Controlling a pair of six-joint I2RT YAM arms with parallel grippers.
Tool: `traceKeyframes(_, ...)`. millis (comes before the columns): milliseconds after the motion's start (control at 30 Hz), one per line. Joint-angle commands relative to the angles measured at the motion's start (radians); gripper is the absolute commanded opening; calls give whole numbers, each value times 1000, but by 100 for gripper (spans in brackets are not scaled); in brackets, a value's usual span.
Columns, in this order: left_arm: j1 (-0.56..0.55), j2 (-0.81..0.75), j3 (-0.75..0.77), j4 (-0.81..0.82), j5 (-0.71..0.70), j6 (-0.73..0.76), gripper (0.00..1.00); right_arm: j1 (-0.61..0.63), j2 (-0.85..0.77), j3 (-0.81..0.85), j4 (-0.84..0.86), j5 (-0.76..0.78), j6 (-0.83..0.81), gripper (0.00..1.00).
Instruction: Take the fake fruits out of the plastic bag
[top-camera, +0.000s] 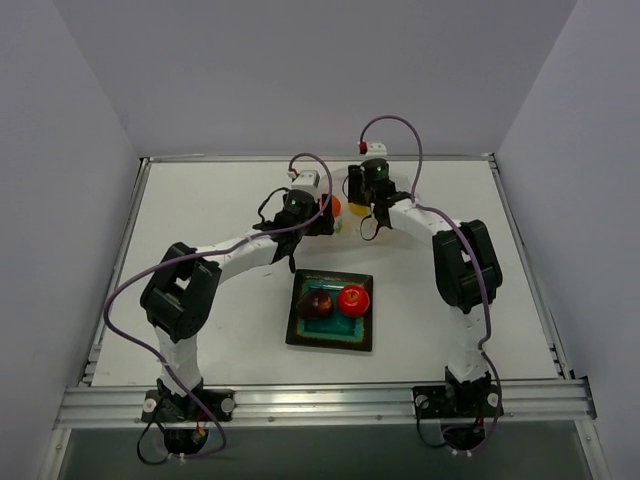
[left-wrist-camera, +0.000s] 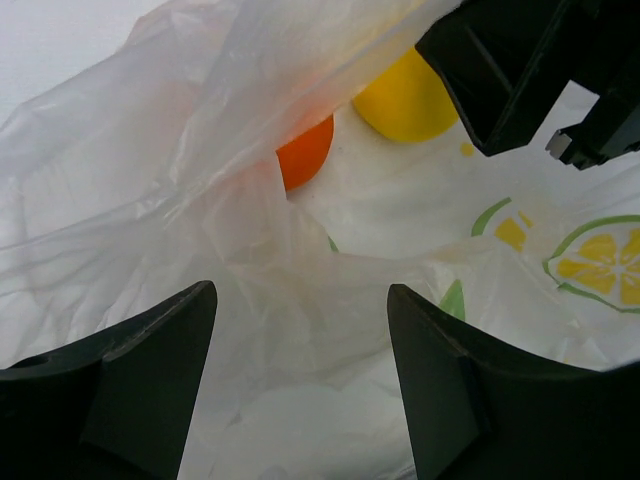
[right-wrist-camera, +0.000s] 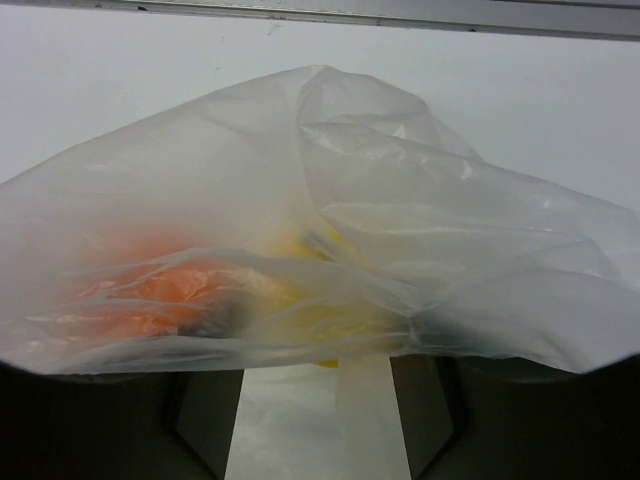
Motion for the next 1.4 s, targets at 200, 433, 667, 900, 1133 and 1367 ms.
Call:
traceKeyframes(200,15,-6,10,41,31,14,68,-14,65,105,-38,3,-77,57)
traceKeyframes(433,16,-37,-35,93,43,-14,67,-13,-108,0,-31,-52,-26,51)
traceKeyframes(667,16,-54,-42,109,43,-35,67,-17,-81,13,21,-114,17,42)
traceKeyframes(900,13,-132,-58,110,44,-44,67,-45,57,156,11,-152,26,35)
traceKeyframes(1133,15,-178,-56,106,57,-49,67,-48,129,217,-11,-104,-22,49)
traceKeyframes(1367,15,-195,-71,90,49,-52,67,-49,216,263,-23,-128,-29,52)
